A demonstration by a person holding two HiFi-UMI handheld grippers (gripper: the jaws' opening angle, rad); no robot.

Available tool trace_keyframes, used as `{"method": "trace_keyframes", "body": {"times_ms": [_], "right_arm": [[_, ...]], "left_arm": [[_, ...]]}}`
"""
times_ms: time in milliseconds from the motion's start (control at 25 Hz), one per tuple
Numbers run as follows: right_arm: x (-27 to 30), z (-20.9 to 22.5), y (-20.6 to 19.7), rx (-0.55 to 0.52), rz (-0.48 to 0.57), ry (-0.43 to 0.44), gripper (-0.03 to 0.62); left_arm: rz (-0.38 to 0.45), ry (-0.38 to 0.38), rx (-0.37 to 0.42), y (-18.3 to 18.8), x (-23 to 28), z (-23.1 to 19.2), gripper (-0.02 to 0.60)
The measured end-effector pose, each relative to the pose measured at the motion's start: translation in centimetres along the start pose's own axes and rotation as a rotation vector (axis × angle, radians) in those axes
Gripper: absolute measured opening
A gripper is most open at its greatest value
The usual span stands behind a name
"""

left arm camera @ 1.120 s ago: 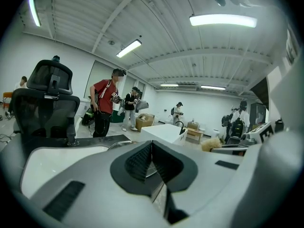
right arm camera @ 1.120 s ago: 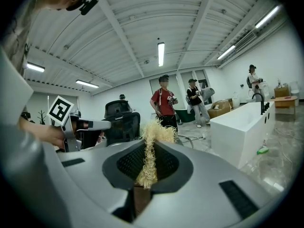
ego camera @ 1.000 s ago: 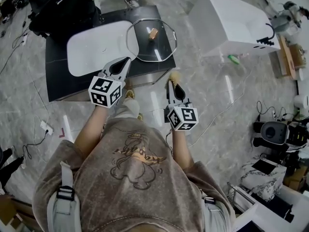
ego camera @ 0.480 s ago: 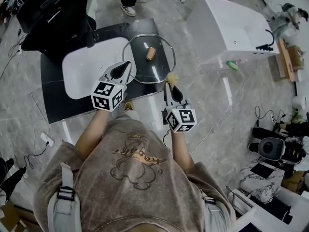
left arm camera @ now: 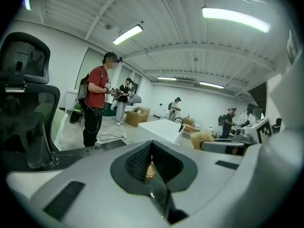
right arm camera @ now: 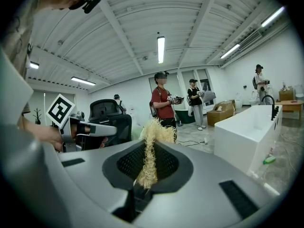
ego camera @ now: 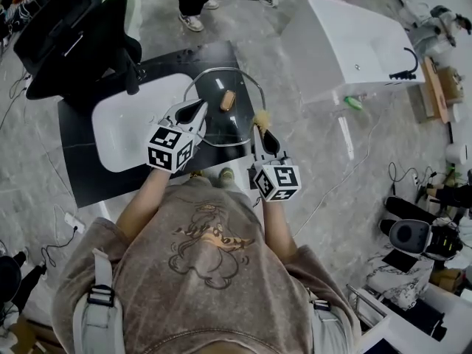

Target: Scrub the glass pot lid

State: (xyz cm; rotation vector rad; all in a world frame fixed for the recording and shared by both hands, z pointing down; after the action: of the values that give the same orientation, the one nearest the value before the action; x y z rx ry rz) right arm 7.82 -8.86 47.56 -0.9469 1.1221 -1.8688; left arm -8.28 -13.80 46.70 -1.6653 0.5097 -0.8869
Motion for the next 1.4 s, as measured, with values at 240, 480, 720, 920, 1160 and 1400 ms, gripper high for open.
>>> {"method": "trace_keyframes", "body": {"times_ms": [240, 480, 720, 920, 1160, 1400], "right_arm": [[1.7, 1.3, 1.2, -0.016, -0.015, 0.038, 0.041], [2.4, 3.2, 1.7, -0.018, -0.03, 0.062, 0.041], [2.9, 4.7, 1.9, -0.014, -0.03, 0.076, 0.04], [3.1, 5.4, 2.1, -0.01, -0.028, 0.075, 0.041], [3.2, 6.2, 2.4, -0.004, -0.015, 0.068, 0.041], [3.2, 6.9, 2.6, 0.004, -0.011, 0.058, 0.041]], "left_arm": [[-0.011, 0.006, 0.061, 0.6, 2.0, 0.3, 0.018], [0.015, 0.034, -0.024, 1.1, 3.2, 0.1, 0.02], [0.049, 0.06, -0.034, 1.8, 4.8, -0.2, 0.268], [0.012, 0.084, 0.019, 1.6, 6.0, 0.0, 0.344], [-0.122, 0.059, 0.081, -0.5, 8.5, 0.5, 0.344], [-0.229, 0.035, 0.05, -4.4, 11.3, 0.6, 0.337]]}}
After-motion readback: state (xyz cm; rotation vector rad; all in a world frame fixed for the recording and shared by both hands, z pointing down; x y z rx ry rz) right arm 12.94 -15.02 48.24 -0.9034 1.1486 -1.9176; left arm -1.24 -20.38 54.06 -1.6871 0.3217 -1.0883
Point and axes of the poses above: the fingertips, and each gripper's own axes: x forward along the fingers, z to its right, y out of its top, the point moved 2 cm from there along -x, backward along the fingers, and after that the axes turned 9 degrees about x, right-handed, at the moved point
